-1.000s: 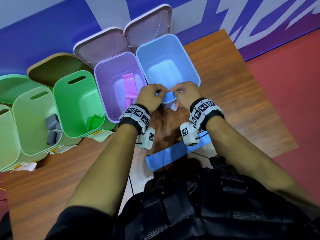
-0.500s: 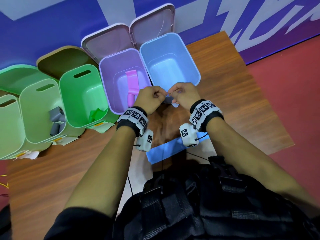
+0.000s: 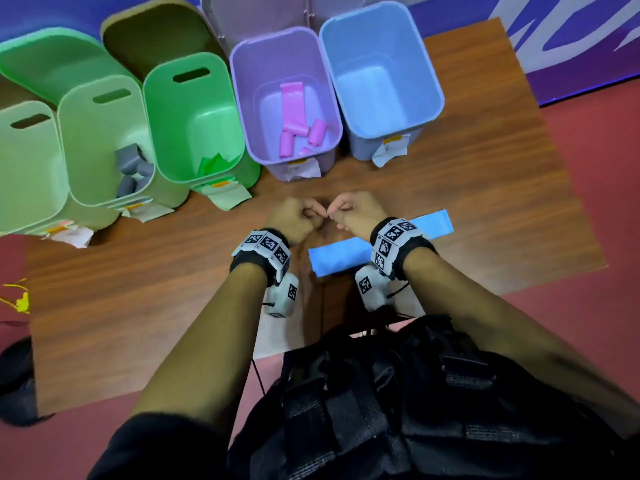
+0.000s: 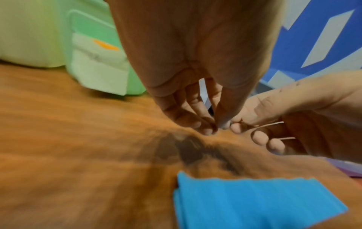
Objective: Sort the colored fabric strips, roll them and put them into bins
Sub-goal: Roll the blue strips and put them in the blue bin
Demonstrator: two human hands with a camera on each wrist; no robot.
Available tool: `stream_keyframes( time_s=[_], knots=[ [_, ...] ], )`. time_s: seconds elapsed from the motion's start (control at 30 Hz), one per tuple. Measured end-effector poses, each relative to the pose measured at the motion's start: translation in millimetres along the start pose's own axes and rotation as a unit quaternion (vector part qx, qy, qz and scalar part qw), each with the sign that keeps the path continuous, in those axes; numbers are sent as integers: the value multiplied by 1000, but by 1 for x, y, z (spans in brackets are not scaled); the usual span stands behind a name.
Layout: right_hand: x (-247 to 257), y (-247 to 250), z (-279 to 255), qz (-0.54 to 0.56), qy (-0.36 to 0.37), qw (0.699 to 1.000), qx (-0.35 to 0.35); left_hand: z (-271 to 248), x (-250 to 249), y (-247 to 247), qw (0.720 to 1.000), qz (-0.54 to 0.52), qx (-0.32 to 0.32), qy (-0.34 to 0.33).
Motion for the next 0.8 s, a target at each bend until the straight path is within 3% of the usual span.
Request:
stream_keyframes(
  time_s=[0.3,0.5,0.8],
  knots=[
    [-48,-63,-20,-78,-48,995,38,-29,63,-32,993,38,101,54],
    [-64,-82,-22,-115,-76,988,66,-28,74,-41,995,58,71,30],
    [-66,-82,-21,-112,-90,989,32,-15,79,-42,995,45,84,39]
  ],
)
Point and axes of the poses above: each hand's wrist, its own z-axis towards the middle knuckle, its own y-axis out of the back of the hand, x = y × z, the point moved 5 cm from there along z, towards the middle knuckle, and after that the axes turned 2 degrees about -x, right-handed, at the moved point
